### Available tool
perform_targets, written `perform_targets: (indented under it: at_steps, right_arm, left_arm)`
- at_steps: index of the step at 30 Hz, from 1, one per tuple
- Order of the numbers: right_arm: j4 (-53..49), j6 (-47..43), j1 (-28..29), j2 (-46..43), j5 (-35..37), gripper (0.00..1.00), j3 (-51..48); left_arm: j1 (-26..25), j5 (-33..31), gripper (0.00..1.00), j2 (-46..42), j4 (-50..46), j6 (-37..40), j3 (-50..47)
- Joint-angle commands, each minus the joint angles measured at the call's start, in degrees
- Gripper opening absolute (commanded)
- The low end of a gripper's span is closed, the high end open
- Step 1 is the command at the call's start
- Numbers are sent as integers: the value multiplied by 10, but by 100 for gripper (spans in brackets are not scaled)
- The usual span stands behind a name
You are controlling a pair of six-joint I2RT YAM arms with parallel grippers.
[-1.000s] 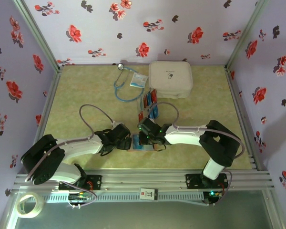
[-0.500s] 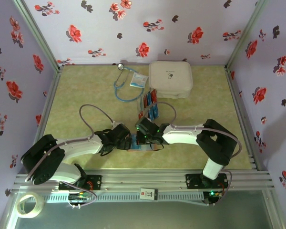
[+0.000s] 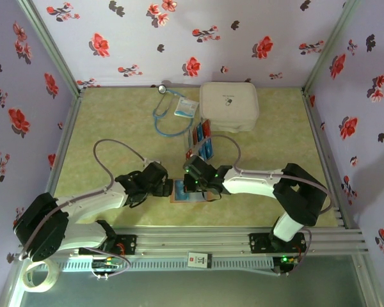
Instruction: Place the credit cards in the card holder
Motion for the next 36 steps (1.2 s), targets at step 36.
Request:
perform_targets:
  at_steps: [36]
  right_arm:
    - [25, 29, 20, 48, -22, 0, -6]
  left_arm:
    - [3, 22, 100, 89, 22, 18, -20]
